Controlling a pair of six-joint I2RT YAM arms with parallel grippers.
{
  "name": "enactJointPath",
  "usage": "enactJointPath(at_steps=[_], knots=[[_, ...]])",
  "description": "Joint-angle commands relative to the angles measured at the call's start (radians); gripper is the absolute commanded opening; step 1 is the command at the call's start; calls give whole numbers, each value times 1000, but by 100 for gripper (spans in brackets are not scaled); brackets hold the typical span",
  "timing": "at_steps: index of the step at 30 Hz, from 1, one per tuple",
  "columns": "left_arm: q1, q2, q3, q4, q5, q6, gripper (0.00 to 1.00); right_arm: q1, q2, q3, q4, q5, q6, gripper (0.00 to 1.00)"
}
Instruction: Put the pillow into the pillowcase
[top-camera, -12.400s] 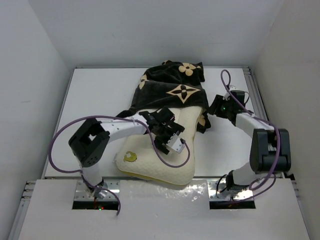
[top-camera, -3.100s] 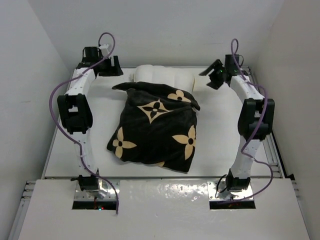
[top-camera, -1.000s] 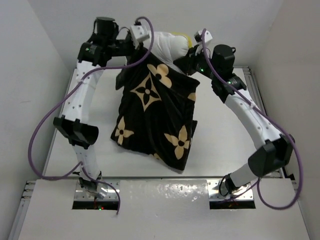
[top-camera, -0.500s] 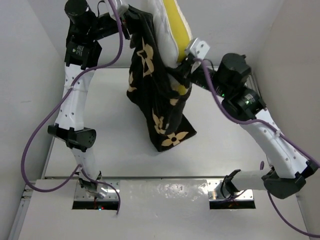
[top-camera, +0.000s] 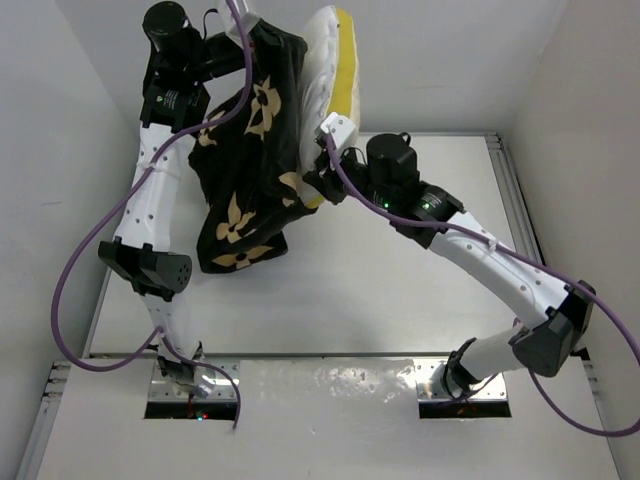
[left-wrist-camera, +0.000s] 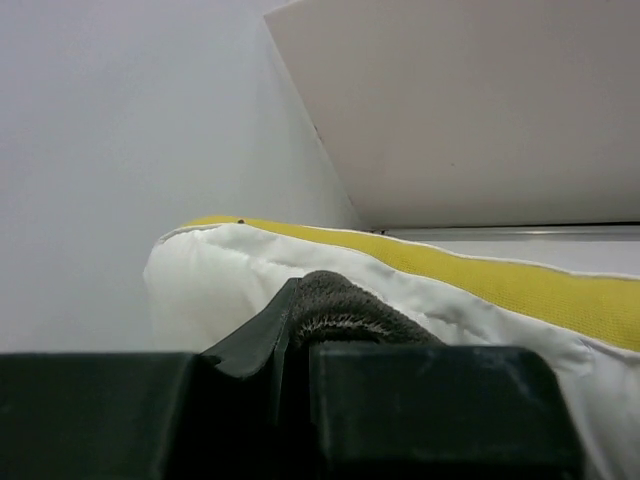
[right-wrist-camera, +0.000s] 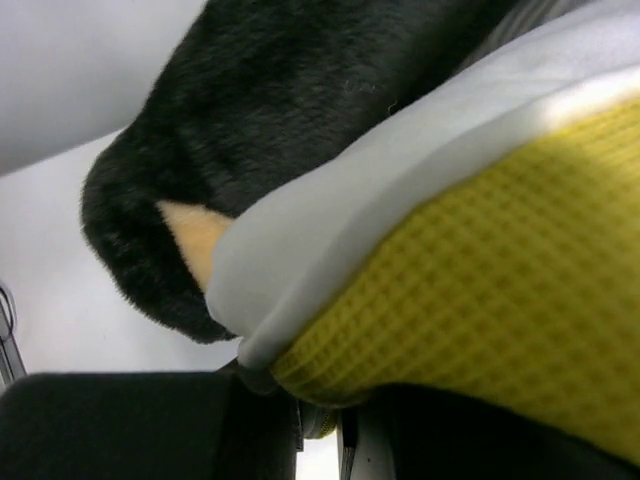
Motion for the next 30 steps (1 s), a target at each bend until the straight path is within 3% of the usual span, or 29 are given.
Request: enactJointPath(at_steps=[1, 2, 3, 5, 8, 11, 12, 13, 16, 21, 24, 26, 29, 30], knots=[[-31, -106, 40, 152, 45, 50, 0, 26, 1, -41, -46, -7, 105, 3], [-33, -111, 29, 123, 43, 79, 0, 23, -14, -58, -17, -13, 114, 13], [-33, -117, 7, 92, 39, 136, 0, 13, -46, -81, 6, -80, 131, 32], [-30, -125, -11, -31, 42, 233, 0, 3, -86, -166, 89, -154, 157, 46], [-54, -151, -121, -294, 16, 588, 0, 2, -161, -329, 137, -209, 232, 59], [-88, -159, -258, -451, -9, 900, 0, -12, -224, -384, 54, -268, 251, 74], [-93, -174, -284, -549, -9, 900, 0, -24, -255, -406, -1, -285, 262, 77], [-97, -177, -336, -580, -41, 1019, 0, -41, -288, -418, -21, -336, 266, 83], [-97, -189, -414, -626, 0, 1054, 0, -119, -440, -443, -140, -369, 240, 97], [-163, -182, -510, -683, -36, 1135, 0, -256, -580, -428, -383, -358, 191, 99], [-208, -168, -560, -689, -75, 1155, 0, -306, -602, -473, -386, -265, 255, 99], [-240, -156, -582, -700, -93, 1180, 0, -366, -557, -512, -350, -76, 406, 93], [-283, -136, -590, -698, -109, 1175, 0, -536, -297, -463, -357, -93, 562, 87], [-292, -133, -590, -688, -112, 1167, 0, -576, -230, -448, -339, -166, 594, 85]])
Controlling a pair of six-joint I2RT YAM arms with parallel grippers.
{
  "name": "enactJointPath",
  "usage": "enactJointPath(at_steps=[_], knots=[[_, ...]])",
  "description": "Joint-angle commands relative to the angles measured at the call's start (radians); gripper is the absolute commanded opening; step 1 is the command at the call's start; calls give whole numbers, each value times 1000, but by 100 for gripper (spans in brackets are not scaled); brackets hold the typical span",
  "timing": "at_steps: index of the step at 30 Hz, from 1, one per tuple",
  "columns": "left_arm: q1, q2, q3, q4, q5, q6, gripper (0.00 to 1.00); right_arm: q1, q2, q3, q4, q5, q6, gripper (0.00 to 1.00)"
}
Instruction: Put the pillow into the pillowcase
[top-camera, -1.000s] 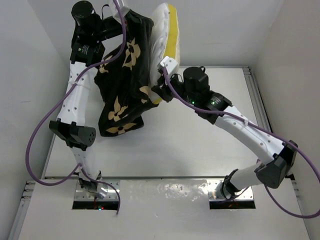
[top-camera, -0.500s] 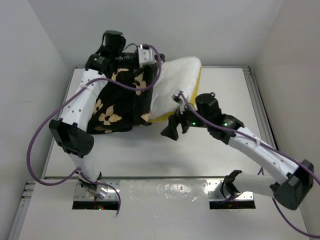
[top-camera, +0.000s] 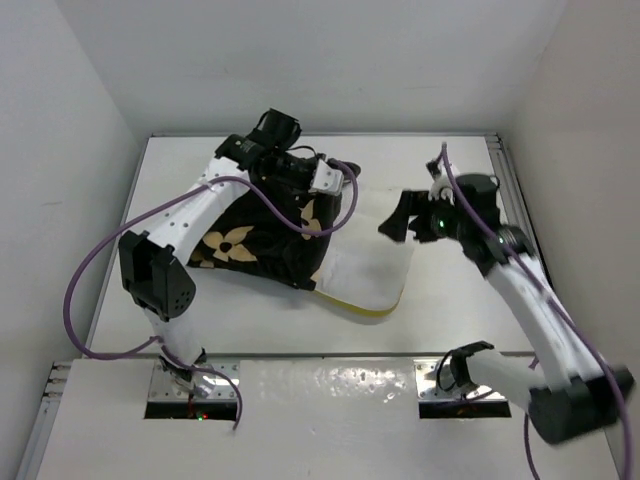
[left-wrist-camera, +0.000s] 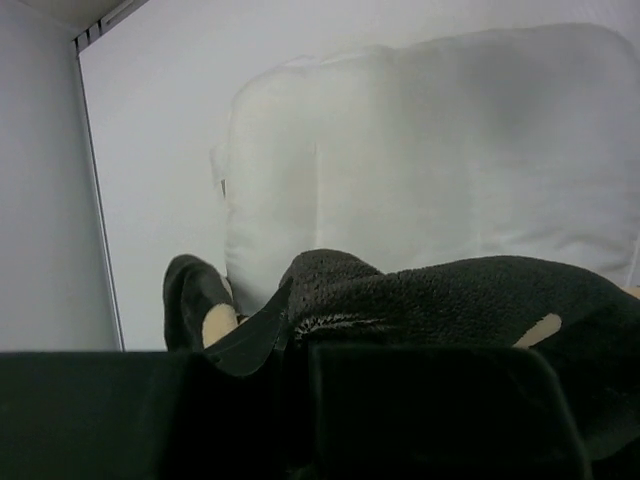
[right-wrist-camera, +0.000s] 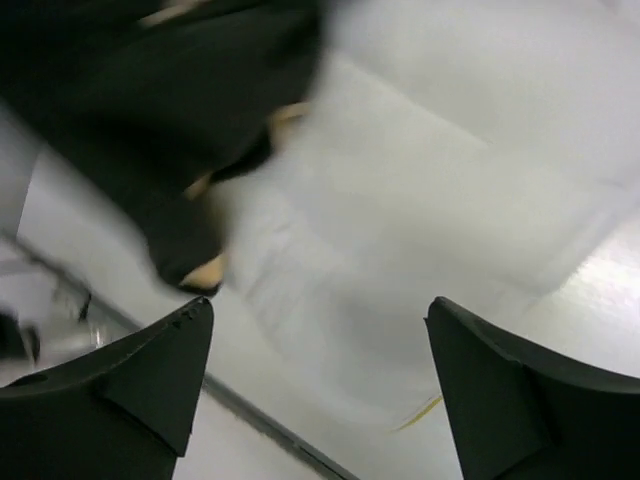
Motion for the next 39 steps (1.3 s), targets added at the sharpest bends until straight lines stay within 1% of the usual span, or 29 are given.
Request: enactJointPath(at_steps=[1, 2, 3, 4, 5, 7, 8, 9, 10, 11, 14, 15, 16, 17, 18, 19, 20, 21, 22, 23, 24, 25, 26, 27, 28, 29, 32, 36, 39], knots=[[-49, -23, 8, 20, 7, 31, 0, -157, 285, 27, 8, 4, 255, 84], [-56, -23, 6, 32, 2, 23, 0, -198, 365, 43, 26, 0, 282, 83], [-65, -25, 8, 37, -2, 18, 0, -209, 387, 44, 51, 67, 303, 85], [-74, -28, 6, 42, -14, 6, 0, -214, 392, 38, 51, 135, 340, 86], [-80, -31, 5, 46, -19, -3, 0, -215, 384, 1, 68, 214, 354, 93], [-82, -31, 6, 48, -21, -15, 0, -221, 360, -73, 123, 223, 375, 97], [-83, -31, 6, 53, -18, -23, 0, -221, 343, -169, 243, 201, 380, 99], [-85, -25, 9, 53, -10, -34, 0, -214, 347, -221, 328, 115, 386, 99], [-85, -18, 11, 56, -4, -40, 0, -205, 358, -302, 397, 73, 394, 99], [-88, -12, 17, 57, 1, -45, 0, -194, 414, -333, 542, 40, 400, 99], [-97, 14, 52, 120, 15, -126, 0, -131, 522, -358, 721, -45, 415, 99], [-99, 18, 55, 152, 27, -211, 0, -113, 577, -358, 775, -69, 429, 96], [-97, 18, 57, 228, 34, -267, 0, -68, 594, -352, 862, -101, 438, 81], [-96, 15, 66, 267, 47, -379, 0, -51, 617, -348, 901, -116, 446, 73], [-96, 17, 72, 302, 61, -425, 0, -34, 619, -343, 930, -127, 467, 58], [-94, 17, 83, 345, 76, -465, 0, -7, 613, -337, 985, -147, 480, 24], [-94, 18, 112, 356, 96, -492, 0, 4, 601, -340, 1026, -156, 495, 9], [-100, 21, 130, 361, 141, -529, 0, 13, 544, -350, 1084, -162, 524, 0], [-102, 23, 147, 364, 172, -549, 0, 45, 501, -386, 1149, -159, 533, 0], [-102, 29, 178, 376, 235, -606, 0, 64, 457, -403, 1274, -127, 521, 0], [-102, 32, 190, 422, 266, -649, 0, 108, 367, -406, 1312, -103, 454, 0], [-102, 37, 203, 456, 292, -701, 0, 131, 328, -397, 1308, -58, 405, 0], [-100, 44, 203, 500, 344, -824, 0, 153, 291, -381, 1295, -41, 355, 0], [-102, 48, 203, 548, 370, -885, 0, 195, 262, -352, 1280, -26, 269, 0], [-102, 51, 203, 653, 395, -954, 0, 213, 219, -345, 1280, -15, 236, 0], [-112, 60, 200, 705, 444, -1070, 0, 225, 206, -343, 1303, 2, 221, 0], [-144, 60, 227, 855, 479, -1208, 0, 285, 182, -358, 1409, 38, 158, 0], [-186, 66, 324, 795, 516, -1212, 0, 311, 177, -335, 1450, 192, 126, 0], [-237, 64, 333, 810, 565, -1273, 0, 314, 218, -279, 1443, 296, 104, 0]])
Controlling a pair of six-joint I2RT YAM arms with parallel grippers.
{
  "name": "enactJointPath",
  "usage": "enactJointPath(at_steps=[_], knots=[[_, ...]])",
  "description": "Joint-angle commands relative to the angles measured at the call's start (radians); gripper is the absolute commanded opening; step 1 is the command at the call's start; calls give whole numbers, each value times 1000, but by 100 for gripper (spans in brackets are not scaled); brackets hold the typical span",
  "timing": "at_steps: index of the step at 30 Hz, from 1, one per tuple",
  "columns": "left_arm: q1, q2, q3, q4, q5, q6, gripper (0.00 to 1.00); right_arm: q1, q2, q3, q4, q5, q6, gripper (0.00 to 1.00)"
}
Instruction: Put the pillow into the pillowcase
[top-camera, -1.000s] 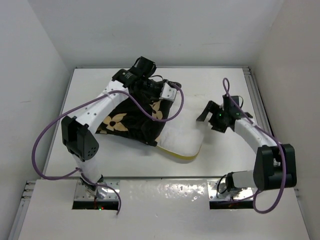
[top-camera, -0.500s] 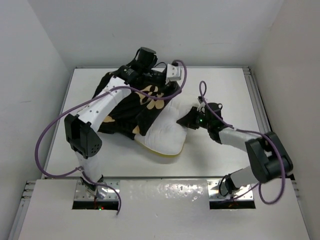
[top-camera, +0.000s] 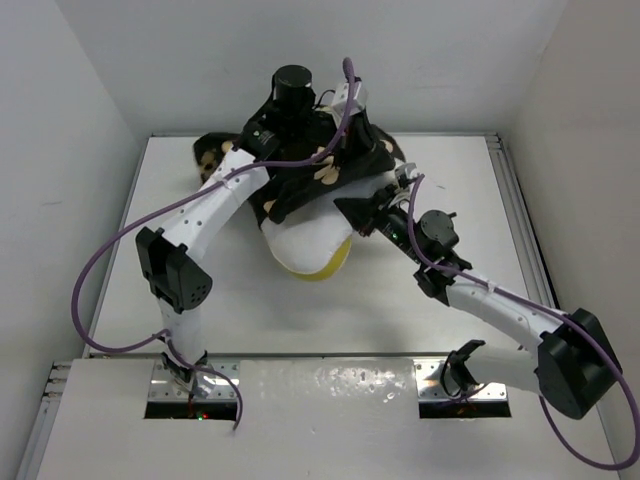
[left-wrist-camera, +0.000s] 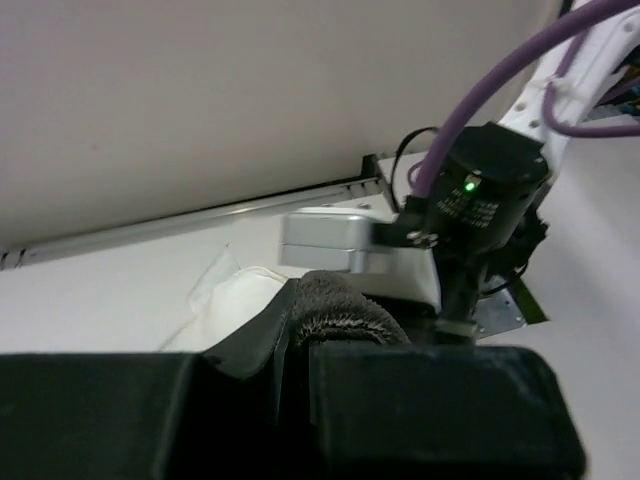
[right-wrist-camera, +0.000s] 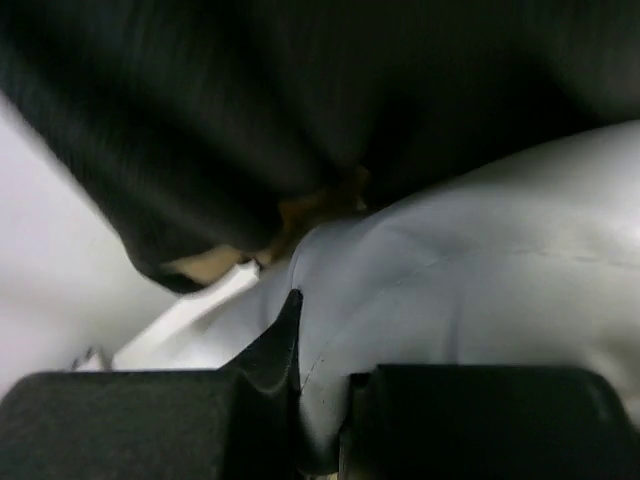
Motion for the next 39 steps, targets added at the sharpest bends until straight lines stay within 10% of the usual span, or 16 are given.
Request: enactJointPath(at_steps=[1, 5, 10, 31, 35, 37, 39], knots=[[-151, -49, 79, 165, 207, -141, 0, 14, 70, 123, 141, 169, -63, 0], [-173, -71, 82, 116, 164, -87, 0, -25, 171, 192, 132, 339, 26, 0], [-208, -36, 265, -417, -131, 452, 0, -62, 311, 431, -152, 540, 127, 0], [-193, -155, 177, -763, -125, 682, 0, -253, 548, 475, -318, 381, 497, 0], [-139, -233, -30, -847, -308, 929, 27, -185, 462, 288, -228, 281, 447, 0], [-112, -268, -111, -852, -400, 950, 44, -159, 419, 167, -163, 145, 436, 30], [-93, -296, -177, -808, -463, 910, 64, -147, 349, 52, -140, 45, 433, 81]])
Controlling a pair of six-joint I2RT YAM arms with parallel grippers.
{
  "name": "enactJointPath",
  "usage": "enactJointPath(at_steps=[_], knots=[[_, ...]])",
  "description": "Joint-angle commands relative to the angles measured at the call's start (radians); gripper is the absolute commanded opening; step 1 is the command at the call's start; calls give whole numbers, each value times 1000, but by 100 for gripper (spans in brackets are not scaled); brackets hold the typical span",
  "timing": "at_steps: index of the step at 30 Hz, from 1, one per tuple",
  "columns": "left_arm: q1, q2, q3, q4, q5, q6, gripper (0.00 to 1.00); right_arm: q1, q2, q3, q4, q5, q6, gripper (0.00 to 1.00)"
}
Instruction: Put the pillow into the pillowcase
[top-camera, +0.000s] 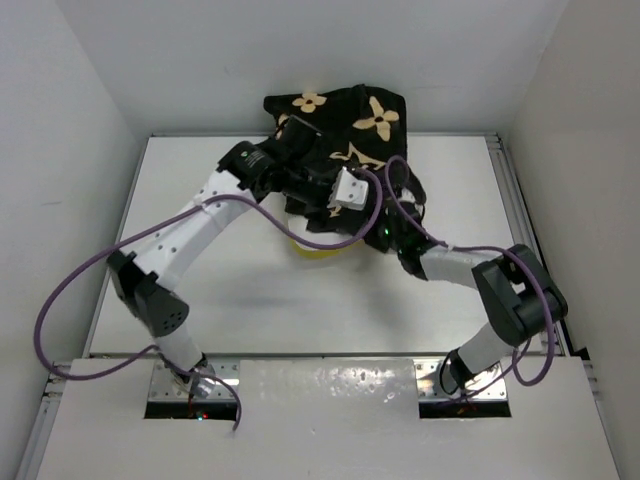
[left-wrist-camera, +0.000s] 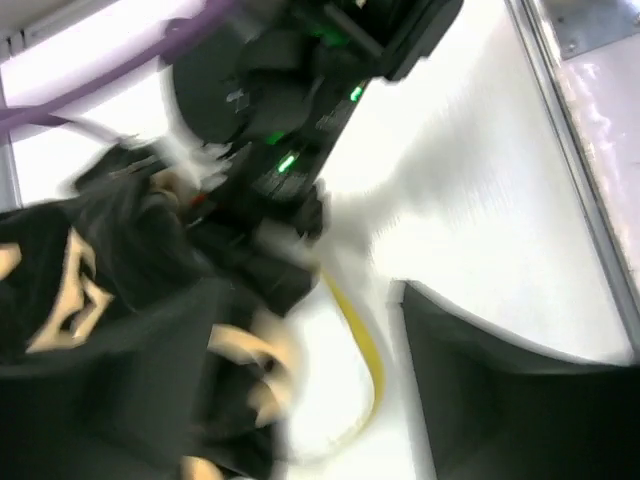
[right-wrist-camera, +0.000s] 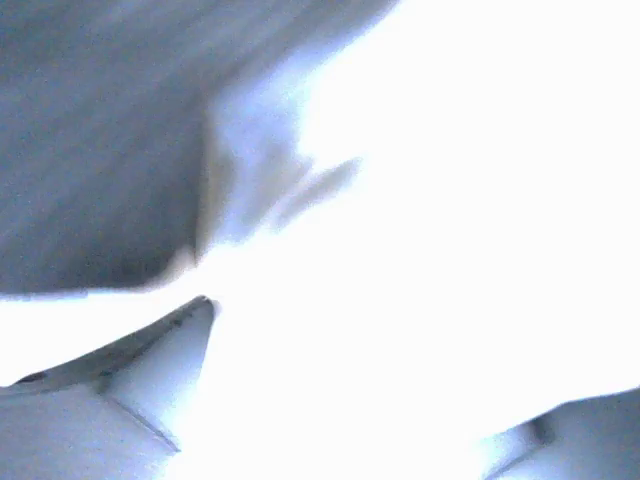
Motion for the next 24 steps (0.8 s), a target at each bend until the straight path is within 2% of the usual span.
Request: enactJointPath(at_steps=[1, 2, 3, 5, 6, 7, 8, 9, 10, 12, 13, 14, 15, 16, 18, 19, 20, 22, 24], knots=[[8, -155, -63, -14, -2, -3, 78, 7, -136, -133, 140, -114, -6, 88], [36, -167, -84, 10, -35, -73, 99, -5, -181, -181, 144, -88, 3, 99], [50, -181, -113, 71, -51, -113, 100, -16, -225, -284, 158, -18, 4, 99], [109, -213, -132, 131, -109, -240, 100, -68, -372, -360, 128, 42, 6, 99], [129, -226, -153, 192, -142, -285, 100, -93, -415, -383, 23, 65, 0, 93], [168, -242, -164, 216, -182, -334, 95, -116, -452, -381, -44, 56, -14, 77], [185, -247, -182, 216, -242, -320, 66, -154, -513, -358, -104, 42, -72, 53], [195, -264, -243, 219, -273, -285, 25, -165, -538, -349, -206, 27, -110, 1], [199, -275, -295, 243, -364, -249, 0, -165, -557, -336, -246, 25, -197, 0], [202, -296, -461, 290, -431, -148, 0, -156, -595, -306, -326, 24, -282, 2], [203, -299, -507, 331, -437, -131, 0, -153, -606, -280, -342, 25, -301, 12], [203, -298, -590, 360, -440, -122, 2, -147, -606, -264, -357, -3, -314, 30], [209, -295, -627, 395, -434, -108, 41, -131, -605, -247, -366, -22, -339, 64], [211, -290, -684, 487, -427, -105, 60, -122, -594, -211, -374, -22, -345, 70], [212, -264, -718, 597, -408, -135, 83, -98, -574, -171, -405, -15, -356, 78], [212, -247, -725, 712, -408, -163, 86, -88, -565, -133, -414, -7, -358, 79], [212, -200, -718, 759, -411, -189, 88, -81, -542, -117, -428, -8, -355, 79], [222, -146, -666, 828, -414, -266, 94, -42, -522, -77, -442, -25, -362, 77], [237, -83, -637, 853, -393, -304, 94, 16, -500, -48, -468, -31, -383, 77]])
